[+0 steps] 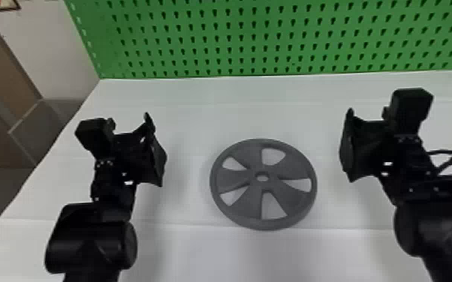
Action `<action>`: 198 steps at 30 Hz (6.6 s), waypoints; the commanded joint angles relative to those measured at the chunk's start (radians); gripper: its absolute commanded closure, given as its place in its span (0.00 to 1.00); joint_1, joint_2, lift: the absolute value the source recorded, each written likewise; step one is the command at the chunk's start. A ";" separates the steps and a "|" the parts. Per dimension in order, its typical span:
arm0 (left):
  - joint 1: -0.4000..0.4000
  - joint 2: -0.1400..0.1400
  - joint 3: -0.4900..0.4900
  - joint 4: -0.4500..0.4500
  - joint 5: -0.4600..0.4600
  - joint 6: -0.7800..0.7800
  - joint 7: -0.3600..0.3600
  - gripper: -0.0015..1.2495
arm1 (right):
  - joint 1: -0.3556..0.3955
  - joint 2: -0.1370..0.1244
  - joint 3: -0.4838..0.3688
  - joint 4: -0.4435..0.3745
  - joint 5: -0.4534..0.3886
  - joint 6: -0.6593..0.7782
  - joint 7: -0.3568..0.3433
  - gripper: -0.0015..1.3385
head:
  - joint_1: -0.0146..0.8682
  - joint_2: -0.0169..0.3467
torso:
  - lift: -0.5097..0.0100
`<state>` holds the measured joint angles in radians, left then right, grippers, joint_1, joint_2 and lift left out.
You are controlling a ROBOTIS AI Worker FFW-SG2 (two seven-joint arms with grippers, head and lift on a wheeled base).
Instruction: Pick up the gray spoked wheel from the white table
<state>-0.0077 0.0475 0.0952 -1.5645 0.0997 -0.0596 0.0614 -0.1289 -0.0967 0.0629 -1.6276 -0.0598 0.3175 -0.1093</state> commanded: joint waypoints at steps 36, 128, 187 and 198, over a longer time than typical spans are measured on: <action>-0.002 0.000 0.001 0.000 0.000 0.000 -0.003 0.29 | -0.113 0.028 0.003 -0.092 -0.014 0.342 -0.001 0.37 | 0.90 0.46 | 0.86; -0.020 0.020 -0.015 0.008 -0.008 -0.011 -0.002 0.29 | -0.765 0.092 -0.163 0.666 -0.014 1.255 -0.003 0.36 | 0.90 0.46 | 0.86; -0.041 0.041 -0.065 0.043 0.005 -0.011 0.000 0.29 | -0.833 0.031 0.120 0.916 -0.316 1.255 -0.026 0.36 | 0.90 0.46 | 0.86; -0.041 0.044 -0.068 0.047 0.009 -0.011 0.000 0.29 | -0.853 0.049 0.186 0.945 -0.687 1.189 -0.426 0.36 | 0.90 0.46 | 0.86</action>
<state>-0.0501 0.0904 0.0272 -1.5178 0.1048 -0.0706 0.0614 -0.9780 -0.0547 0.2203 -0.6953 -0.5280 1.5455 -0.3986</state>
